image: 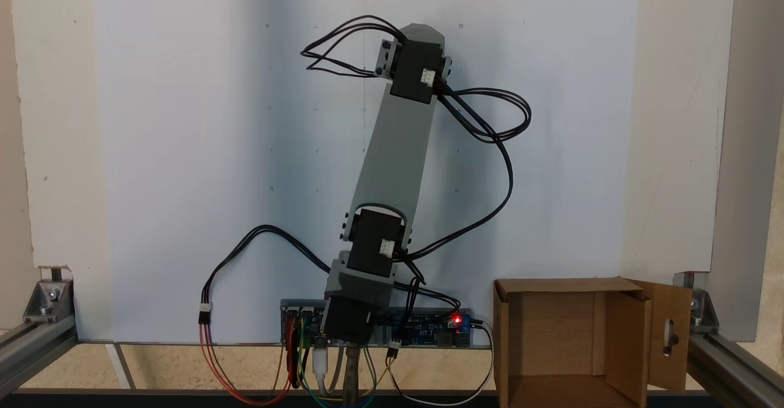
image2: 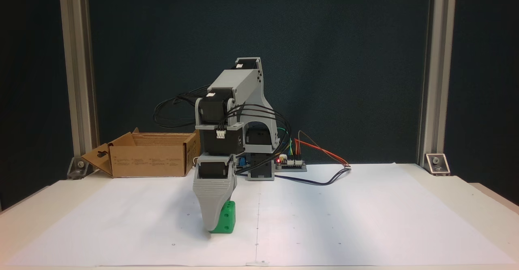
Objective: Grasp a green dice and put it in the bin.
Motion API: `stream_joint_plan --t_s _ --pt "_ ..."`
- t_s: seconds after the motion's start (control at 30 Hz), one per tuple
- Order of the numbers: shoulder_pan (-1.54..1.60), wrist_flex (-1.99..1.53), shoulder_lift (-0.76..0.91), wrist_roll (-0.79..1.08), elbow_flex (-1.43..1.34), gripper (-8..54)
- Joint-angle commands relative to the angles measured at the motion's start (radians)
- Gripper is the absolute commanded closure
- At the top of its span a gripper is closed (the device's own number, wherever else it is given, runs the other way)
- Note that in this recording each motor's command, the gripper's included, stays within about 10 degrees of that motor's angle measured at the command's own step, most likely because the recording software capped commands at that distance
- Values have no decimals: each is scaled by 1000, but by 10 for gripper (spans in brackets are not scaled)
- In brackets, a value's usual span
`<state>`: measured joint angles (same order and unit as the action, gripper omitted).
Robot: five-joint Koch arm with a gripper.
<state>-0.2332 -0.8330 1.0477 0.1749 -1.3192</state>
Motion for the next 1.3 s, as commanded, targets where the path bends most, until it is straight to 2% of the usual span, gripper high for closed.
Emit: stream_joint_plan --t_s 0.0,0.53,0.67,0.87,0.9,1.07,1.27 --pt "11 2 6 29 14 41" --pt "34 8 -5 23 14 69" --pt "35 17 -5 18 14 93" --pt "31 23 -6 0 14 285" --pt "28 23 -6 -2 14 331" --pt "9 15 12 -21 14 337" --pt "0 -91 248 -43 15 337"
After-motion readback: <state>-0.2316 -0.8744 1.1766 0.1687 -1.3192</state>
